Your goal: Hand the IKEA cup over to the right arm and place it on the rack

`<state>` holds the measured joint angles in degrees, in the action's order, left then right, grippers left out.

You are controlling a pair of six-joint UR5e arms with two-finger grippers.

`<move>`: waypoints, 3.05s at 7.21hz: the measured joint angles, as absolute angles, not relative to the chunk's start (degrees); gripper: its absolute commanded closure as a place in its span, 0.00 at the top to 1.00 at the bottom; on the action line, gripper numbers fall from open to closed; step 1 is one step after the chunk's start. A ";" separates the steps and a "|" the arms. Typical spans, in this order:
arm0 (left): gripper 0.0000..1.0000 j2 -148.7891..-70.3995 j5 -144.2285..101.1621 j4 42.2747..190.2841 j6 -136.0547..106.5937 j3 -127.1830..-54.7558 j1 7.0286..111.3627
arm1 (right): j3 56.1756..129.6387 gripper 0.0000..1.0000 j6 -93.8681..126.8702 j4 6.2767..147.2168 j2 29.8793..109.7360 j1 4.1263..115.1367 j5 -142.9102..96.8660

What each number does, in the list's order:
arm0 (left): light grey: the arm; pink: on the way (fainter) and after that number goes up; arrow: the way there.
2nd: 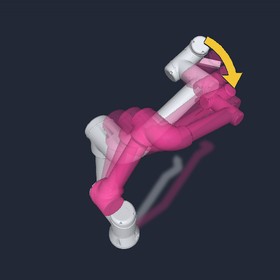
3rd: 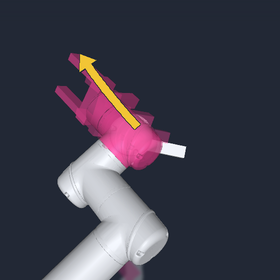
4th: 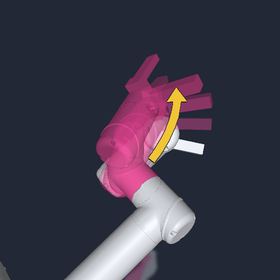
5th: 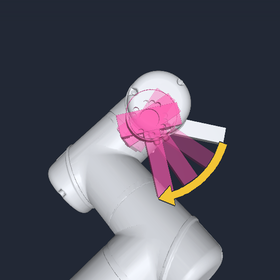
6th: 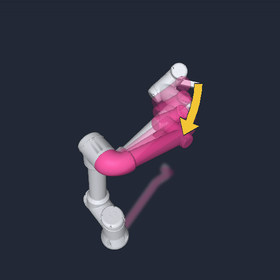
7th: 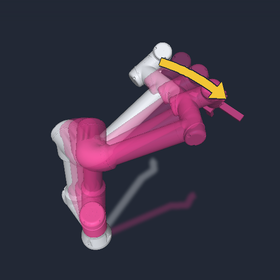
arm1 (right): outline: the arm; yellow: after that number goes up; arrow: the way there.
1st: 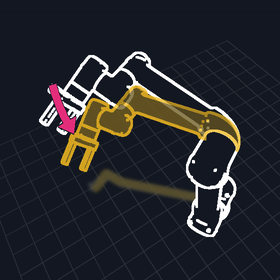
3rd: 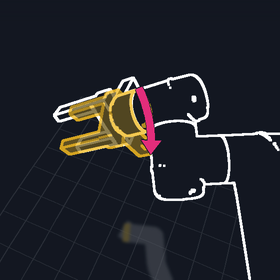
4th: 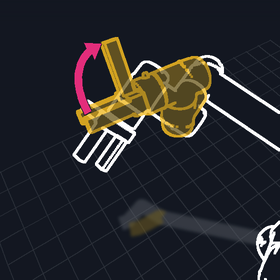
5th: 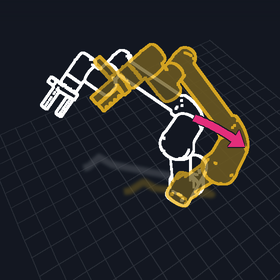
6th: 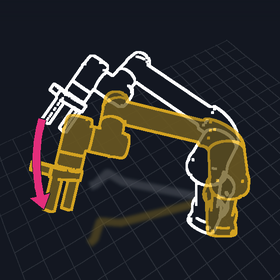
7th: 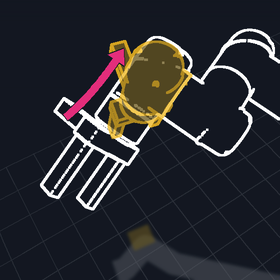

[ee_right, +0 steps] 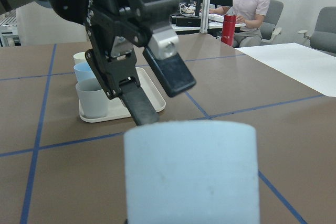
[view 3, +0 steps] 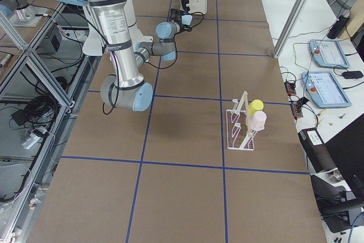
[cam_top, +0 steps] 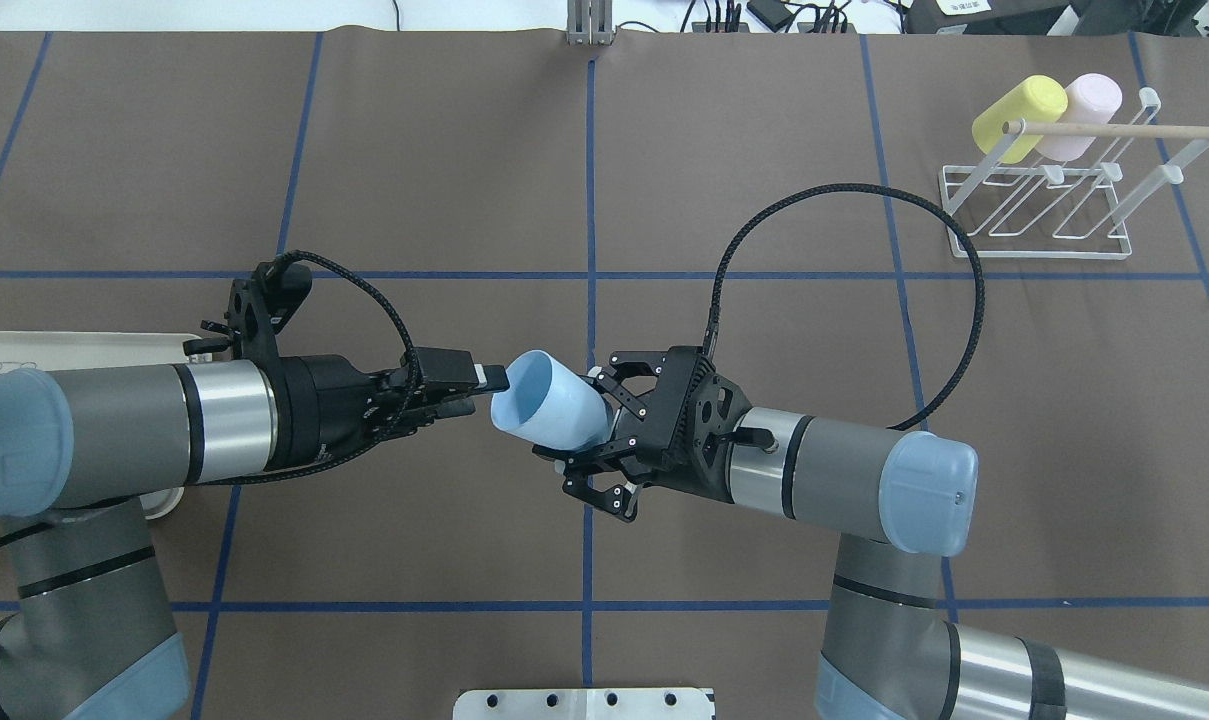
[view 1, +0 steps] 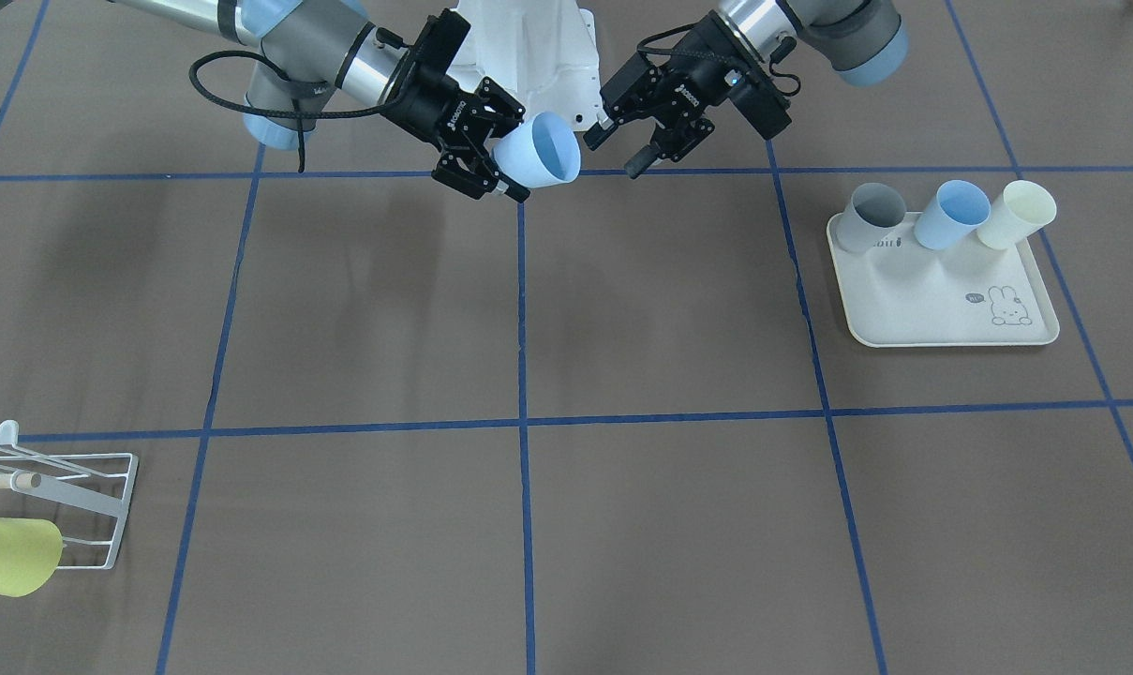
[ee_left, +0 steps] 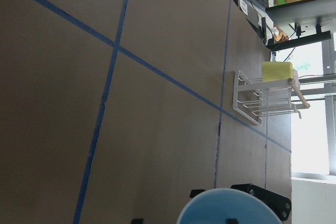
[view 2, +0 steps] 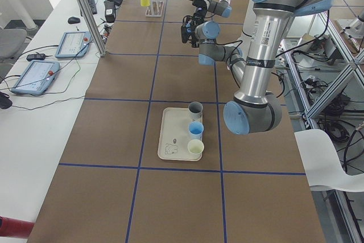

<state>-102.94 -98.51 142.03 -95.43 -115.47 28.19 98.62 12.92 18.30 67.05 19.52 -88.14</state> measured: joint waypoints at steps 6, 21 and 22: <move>1.00 -79.53 -105.69 125.01 -55.45 -127.29 45.12 | 112.55 0.36 -6.02 62.81 68.80 32.99 -88.29; 1.00 -72.51 -119.18 125.68 -26.45 -123.66 66.79 | 94.76 0.42 -89.44 56.62 79.46 65.71 -78.96; 1.00 -72.49 -119.18 125.68 -26.45 -123.68 66.80 | 90.98 0.42 -91.06 54.09 77.57 66.41 -79.25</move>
